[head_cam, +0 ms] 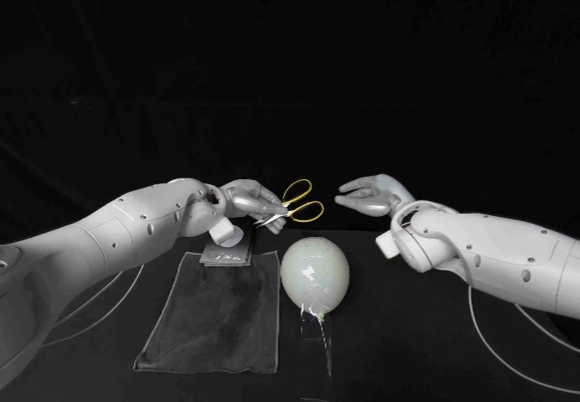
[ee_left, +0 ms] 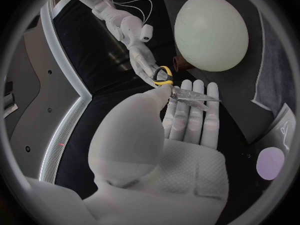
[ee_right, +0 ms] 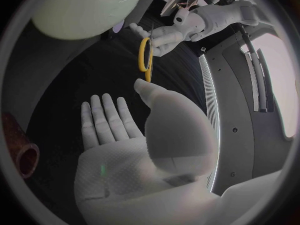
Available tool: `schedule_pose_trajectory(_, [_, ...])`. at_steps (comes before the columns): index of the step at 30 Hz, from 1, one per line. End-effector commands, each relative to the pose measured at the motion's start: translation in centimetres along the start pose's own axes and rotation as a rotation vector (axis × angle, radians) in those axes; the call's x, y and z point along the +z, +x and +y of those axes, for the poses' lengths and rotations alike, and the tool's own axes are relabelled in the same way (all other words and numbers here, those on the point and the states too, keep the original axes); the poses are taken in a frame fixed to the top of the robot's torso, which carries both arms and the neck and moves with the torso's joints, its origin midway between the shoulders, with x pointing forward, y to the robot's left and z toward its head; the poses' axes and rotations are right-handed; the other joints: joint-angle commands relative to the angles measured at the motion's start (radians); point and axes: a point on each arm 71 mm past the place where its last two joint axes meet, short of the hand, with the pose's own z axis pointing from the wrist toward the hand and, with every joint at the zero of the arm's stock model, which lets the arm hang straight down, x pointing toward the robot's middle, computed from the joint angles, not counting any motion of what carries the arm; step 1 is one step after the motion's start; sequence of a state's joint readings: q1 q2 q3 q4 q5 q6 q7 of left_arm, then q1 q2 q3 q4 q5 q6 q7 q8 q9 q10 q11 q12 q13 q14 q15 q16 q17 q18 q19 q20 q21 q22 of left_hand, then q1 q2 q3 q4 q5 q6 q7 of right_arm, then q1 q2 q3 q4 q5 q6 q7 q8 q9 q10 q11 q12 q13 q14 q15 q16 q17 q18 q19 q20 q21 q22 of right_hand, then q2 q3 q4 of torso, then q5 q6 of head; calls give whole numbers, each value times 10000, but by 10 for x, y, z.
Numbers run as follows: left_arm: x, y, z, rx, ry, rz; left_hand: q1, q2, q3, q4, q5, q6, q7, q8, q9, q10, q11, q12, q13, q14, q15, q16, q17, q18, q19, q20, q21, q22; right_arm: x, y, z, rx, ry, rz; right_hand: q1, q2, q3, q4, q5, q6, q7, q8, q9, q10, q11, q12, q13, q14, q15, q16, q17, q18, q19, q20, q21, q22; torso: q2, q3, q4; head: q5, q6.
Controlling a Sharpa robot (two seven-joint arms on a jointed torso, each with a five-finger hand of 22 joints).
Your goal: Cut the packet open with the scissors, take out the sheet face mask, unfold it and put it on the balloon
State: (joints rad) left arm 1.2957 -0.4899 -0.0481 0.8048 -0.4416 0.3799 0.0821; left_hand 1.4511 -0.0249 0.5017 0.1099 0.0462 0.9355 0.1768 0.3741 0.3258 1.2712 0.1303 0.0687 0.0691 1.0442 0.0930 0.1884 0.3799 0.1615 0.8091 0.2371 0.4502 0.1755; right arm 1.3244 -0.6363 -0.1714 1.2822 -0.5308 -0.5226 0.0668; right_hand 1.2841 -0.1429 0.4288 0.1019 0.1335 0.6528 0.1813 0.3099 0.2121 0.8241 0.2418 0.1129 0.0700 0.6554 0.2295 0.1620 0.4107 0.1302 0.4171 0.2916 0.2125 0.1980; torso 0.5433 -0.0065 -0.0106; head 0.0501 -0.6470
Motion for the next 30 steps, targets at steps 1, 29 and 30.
schedule_pose_trajectory(1, [-1, -3, 4, 274, -639, -314, -49, 44, 918, -925, 30, 45, -30, 37, 37, 273, -196, 26, 10, 92, 12, -63, 16, 153, -76, -3, 70, 29, 3, -19, 9, -1363, -1331, 173, 244, 57, -20, -84, 54, 209, 955, 93, 68, 192, -51, 120, -13, 220, -75, 330, 8, -8, 150, 2, -62, -39, -1, 4, -25, 81, -58])
schedule_pose_trajectory(29, [1, 1, 12, 522, -1694, 184, -388, 42, 1190, -1205, 29, 58, 5, 35, 143, 309, -184, 11, 6, 142, 9, -117, 66, 141, -237, -17, 378, 217, 3, 56, 107, -7925, -4373, 2956, 889, -29, 841, -1184, -67, 1871, 201, -1122, -270, 1792, -1044, -508, -87, 7400, -1791, 8411, 4408, 516, 5528, -1558, 6150, 3991, 21, -7, 30, -167, -124])
schedule_pose_trajectory(30, [1, 2, 12, 522, -1692, 192, -388, 42, 1190, -1205, 29, 58, 5, 35, 143, 309, -184, 11, 6, 142, 9, -117, 66, 141, -237, -17, 378, 217, 4, 57, 107, -7983, -4390, 2930, 884, -33, 837, -1185, -66, 1857, 199, -1143, -274, 1746, -1042, -509, -86, 7393, -1789, 8447, 4426, 517, 5521, -1555, 6156, 4002, 17, -4, 23, -178, -125])
